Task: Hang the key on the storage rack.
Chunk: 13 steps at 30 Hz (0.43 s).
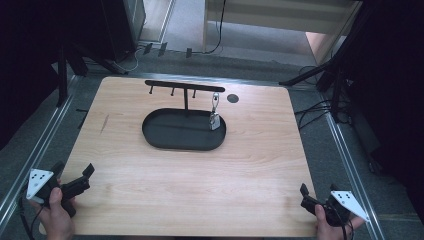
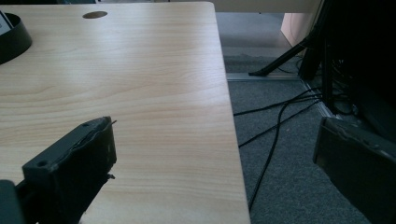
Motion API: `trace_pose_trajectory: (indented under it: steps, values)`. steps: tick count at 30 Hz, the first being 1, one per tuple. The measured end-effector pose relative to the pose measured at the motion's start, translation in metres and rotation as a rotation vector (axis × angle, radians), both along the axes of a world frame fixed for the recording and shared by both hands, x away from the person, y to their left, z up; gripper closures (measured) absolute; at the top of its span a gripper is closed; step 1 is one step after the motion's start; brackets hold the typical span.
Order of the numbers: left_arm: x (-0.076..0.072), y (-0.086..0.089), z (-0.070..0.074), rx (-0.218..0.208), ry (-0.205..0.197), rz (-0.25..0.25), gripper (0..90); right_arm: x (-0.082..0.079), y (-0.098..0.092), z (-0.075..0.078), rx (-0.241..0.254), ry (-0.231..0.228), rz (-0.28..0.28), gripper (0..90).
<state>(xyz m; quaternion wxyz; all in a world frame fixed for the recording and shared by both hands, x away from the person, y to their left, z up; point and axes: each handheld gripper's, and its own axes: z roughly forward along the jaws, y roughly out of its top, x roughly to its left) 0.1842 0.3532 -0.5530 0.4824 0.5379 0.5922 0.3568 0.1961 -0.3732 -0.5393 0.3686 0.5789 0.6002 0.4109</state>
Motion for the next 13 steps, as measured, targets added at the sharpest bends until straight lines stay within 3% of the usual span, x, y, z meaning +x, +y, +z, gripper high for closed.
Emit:
trace_pose_trajectory:
  steps: [13]
  values:
    - [0.0000, 0.0000, 0.0000, 0.000, 0.000, 0.002, 0.0, -0.0085, -0.0060, -0.0018, -0.005, -0.008, -0.022, 0.0]
